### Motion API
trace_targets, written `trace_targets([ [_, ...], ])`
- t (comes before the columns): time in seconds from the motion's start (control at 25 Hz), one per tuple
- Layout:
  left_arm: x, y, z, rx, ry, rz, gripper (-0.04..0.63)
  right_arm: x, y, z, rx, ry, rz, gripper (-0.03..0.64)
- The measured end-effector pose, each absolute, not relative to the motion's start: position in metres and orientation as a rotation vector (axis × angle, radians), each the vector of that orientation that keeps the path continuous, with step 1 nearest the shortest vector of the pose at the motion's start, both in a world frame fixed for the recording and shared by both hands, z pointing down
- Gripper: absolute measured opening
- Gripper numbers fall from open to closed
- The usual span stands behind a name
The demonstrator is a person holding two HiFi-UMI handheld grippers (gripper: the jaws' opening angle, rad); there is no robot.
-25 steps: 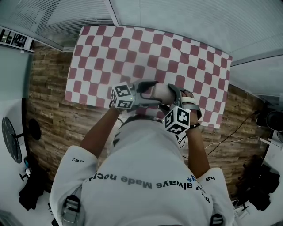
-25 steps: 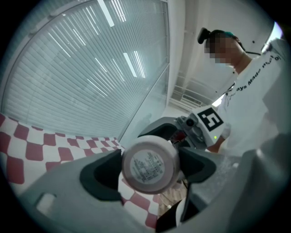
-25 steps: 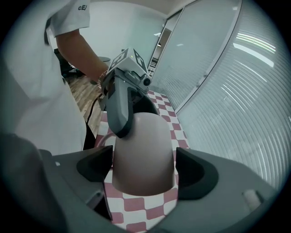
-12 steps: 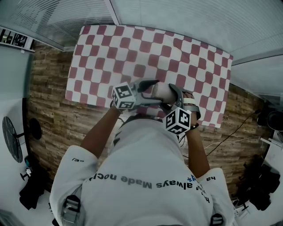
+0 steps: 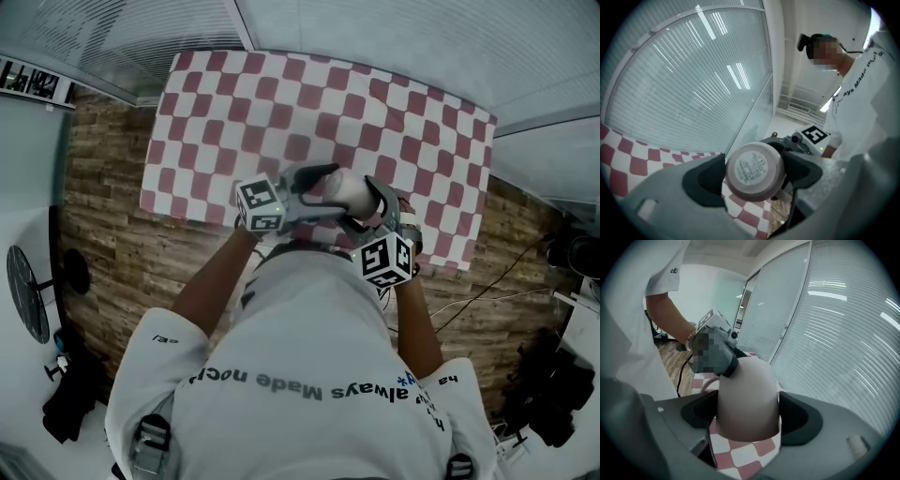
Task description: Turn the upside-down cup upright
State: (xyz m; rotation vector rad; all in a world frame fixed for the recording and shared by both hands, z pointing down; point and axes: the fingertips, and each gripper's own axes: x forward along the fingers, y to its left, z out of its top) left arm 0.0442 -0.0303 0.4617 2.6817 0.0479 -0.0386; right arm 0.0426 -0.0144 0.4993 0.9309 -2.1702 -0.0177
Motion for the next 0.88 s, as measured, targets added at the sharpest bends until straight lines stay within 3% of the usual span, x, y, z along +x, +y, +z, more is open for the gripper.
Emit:
trace_targets([
  [0.88, 0.037, -0.041, 0.417, 2.64, -0.026, -0.286, 0.365, 0.043, -0.013, 0.467, 1.278, -2.762, 0.347, 0.405],
])
